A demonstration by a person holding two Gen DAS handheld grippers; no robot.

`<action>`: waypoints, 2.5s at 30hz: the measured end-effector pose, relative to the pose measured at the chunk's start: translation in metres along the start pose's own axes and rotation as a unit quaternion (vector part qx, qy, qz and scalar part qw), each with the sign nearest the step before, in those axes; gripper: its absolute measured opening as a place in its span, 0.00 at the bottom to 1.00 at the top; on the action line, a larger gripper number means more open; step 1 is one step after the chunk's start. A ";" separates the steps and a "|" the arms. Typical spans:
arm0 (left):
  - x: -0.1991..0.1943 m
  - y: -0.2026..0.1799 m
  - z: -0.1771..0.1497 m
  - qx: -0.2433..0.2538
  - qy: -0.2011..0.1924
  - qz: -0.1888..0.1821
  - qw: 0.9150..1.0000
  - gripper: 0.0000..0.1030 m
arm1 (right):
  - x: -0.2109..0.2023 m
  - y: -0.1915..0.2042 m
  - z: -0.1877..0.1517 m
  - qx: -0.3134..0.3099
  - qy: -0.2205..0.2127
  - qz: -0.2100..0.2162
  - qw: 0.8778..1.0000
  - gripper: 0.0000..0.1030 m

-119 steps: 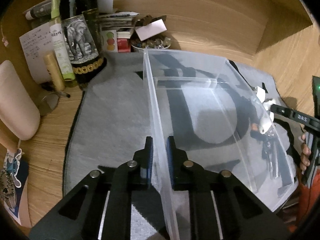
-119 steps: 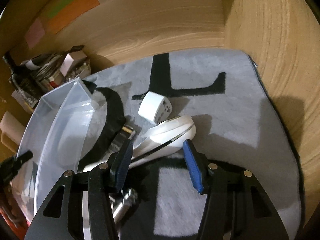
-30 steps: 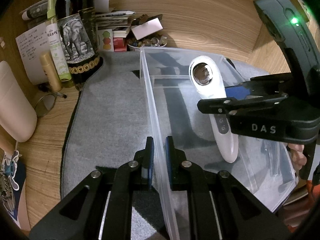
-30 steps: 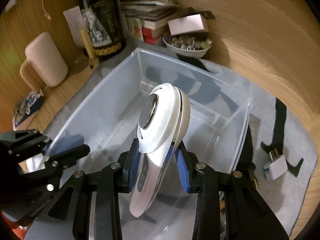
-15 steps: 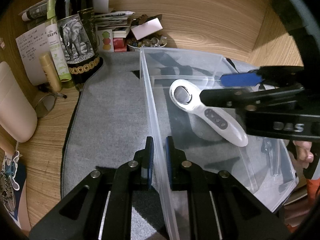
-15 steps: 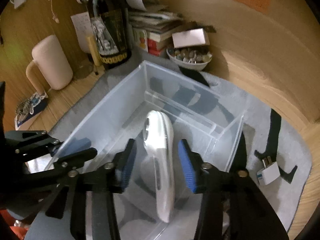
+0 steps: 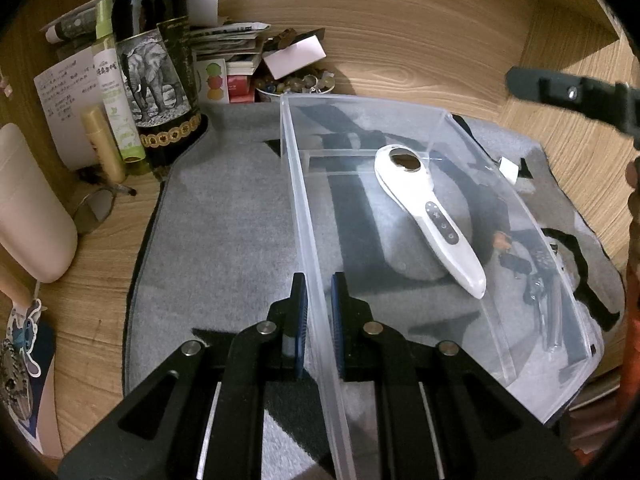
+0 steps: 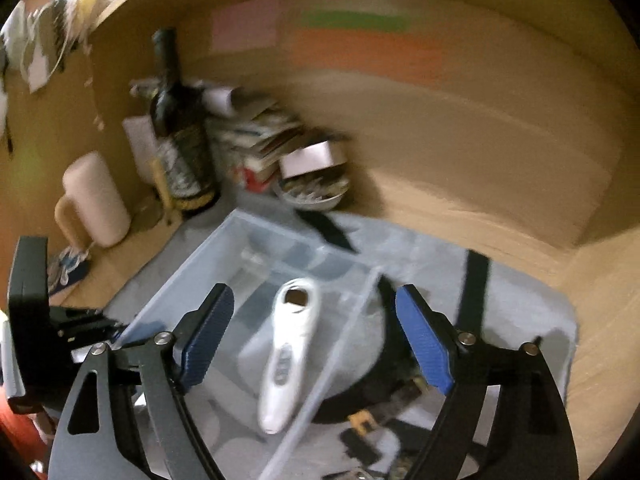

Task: Organize rigid objects
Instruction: 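Lift the white device with the right gripper and lower it into the box, then move the right gripper to the white plug adapter and grasp it, then carry the white plug adapter into the box and release it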

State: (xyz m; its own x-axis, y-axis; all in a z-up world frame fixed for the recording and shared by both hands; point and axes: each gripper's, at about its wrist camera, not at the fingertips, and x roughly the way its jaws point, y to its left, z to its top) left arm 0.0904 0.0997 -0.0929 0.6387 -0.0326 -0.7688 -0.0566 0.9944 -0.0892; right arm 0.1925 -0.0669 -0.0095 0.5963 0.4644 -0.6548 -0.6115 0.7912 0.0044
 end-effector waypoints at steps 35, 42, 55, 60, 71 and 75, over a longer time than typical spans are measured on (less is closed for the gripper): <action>0.002 -0.004 -0.002 -0.001 0.012 0.012 1.000 0.11 | 0.100 -0.134 -0.071 0.130 0.145 -0.050 0.980 0.62; 0.002 -0.005 -0.002 -0.001 0.012 0.012 1.000 0.11 | 0.093 -0.130 -0.073 0.117 0.131 -0.054 0.983 0.44; -0.005 -0.006 -0.003 0.000 0.007 0.014 1.000 0.11 | 0.063 -0.106 -0.060 0.079 0.090 -0.040 0.992 0.26; -0.007 -0.007 -0.003 0.002 0.005 0.014 1.000 0.11 | 0.054 -0.096 -0.053 0.075 0.076 -0.029 0.994 0.26; -0.008 -0.008 -0.003 0.002 0.004 0.014 1.000 0.11 | -0.002 -0.052 -0.017 0.034 -0.004 0.003 0.999 0.26; -0.008 -0.008 -0.003 0.001 0.004 0.014 1.000 0.11 | -0.016 -0.027 -0.007 0.008 -0.027 0.023 0.999 0.26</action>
State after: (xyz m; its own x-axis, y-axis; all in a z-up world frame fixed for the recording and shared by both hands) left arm 0.0830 0.0919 -0.0880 0.6304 -0.0060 -0.7763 -0.0720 0.9952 -0.0661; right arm 0.1966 -0.0984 -0.0044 0.5952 0.5201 -0.6126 -0.6300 0.7753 0.0462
